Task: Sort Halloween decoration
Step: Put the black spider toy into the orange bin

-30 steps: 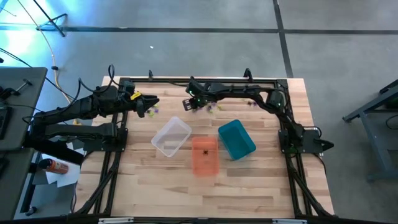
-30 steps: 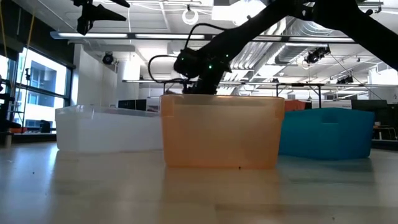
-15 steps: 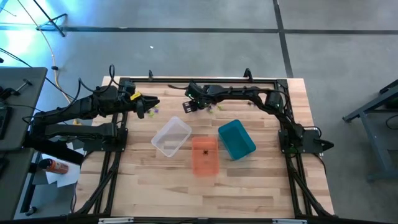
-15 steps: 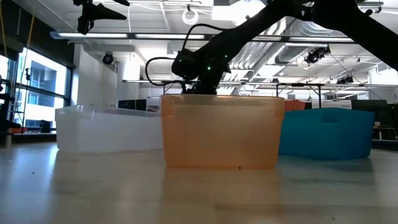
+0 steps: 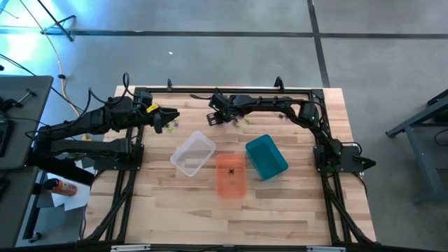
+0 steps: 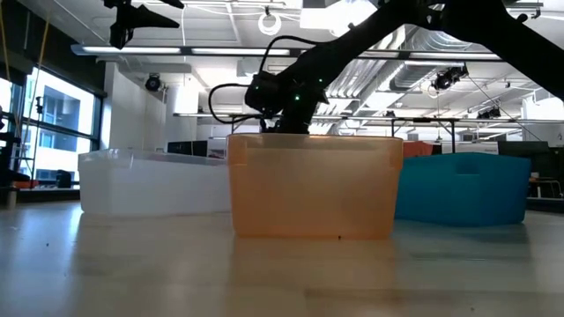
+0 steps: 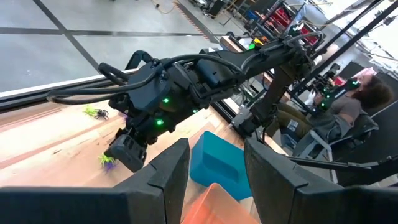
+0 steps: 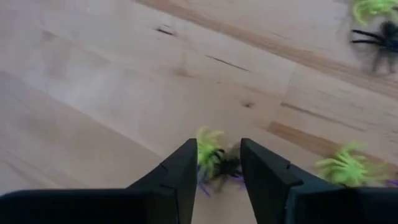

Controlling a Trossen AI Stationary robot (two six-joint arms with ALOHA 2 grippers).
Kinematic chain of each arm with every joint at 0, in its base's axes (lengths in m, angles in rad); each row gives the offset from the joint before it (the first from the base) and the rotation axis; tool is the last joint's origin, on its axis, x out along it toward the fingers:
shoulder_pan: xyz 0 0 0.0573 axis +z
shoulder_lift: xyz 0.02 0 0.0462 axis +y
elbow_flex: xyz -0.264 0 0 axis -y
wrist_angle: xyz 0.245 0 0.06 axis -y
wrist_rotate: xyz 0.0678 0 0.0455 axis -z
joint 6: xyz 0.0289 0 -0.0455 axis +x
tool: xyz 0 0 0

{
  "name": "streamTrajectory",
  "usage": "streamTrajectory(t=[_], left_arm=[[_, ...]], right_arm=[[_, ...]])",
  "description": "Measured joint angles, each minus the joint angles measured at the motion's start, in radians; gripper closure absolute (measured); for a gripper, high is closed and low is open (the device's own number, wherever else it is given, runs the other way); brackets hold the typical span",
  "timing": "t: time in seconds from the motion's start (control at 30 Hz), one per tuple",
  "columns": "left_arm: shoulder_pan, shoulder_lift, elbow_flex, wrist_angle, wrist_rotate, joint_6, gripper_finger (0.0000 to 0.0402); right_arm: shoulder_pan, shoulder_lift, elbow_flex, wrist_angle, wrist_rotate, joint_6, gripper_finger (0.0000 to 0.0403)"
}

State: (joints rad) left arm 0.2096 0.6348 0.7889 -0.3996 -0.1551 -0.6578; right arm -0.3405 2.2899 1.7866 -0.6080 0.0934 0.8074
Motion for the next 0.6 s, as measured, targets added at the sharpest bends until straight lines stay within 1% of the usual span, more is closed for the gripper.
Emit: streamTrajectory(t=[0.07, 0.17, 0.3, 0.37, 0.47, 0.6], left_arm=[[0.000, 0.000, 0.000, 0.000, 0.000, 0.000, 0.0259], [0.000, 0.000, 0.000, 0.000, 0.000, 0.000, 0.0259], [0.000, 0.000, 0.000, 0.000, 0.000, 0.000, 0.0259], [0.000, 0.000, 0.000, 0.000, -0.001, 0.002, 0.0259], [0.000, 0.000, 0.000, 0.000, 0.000, 0.006, 0.0259], [0.000, 0.000, 0.000, 0.000, 0.000, 0.007, 0.0259]], right_arm=[[0.000, 0.007, 0.000, -0.001, -0.023, -0.002, 0.0286], [0.000, 0.021, 0.001, -0.002, -0.023, 0.026, 0.0286], [0.000, 0.020, 0.001, -0.002, 0.013, 0.037, 0.0293], [-0.005, 0.022, 0.010, -0.004, 0.012, 0.024, 0.0303], [-0.009, 0.022, 0.011, -0.003, 0.008, 0.024, 0.0331], [-0.012, 0.022, 0.011, -0.002, 0.010, 0.021, 0.0389]])
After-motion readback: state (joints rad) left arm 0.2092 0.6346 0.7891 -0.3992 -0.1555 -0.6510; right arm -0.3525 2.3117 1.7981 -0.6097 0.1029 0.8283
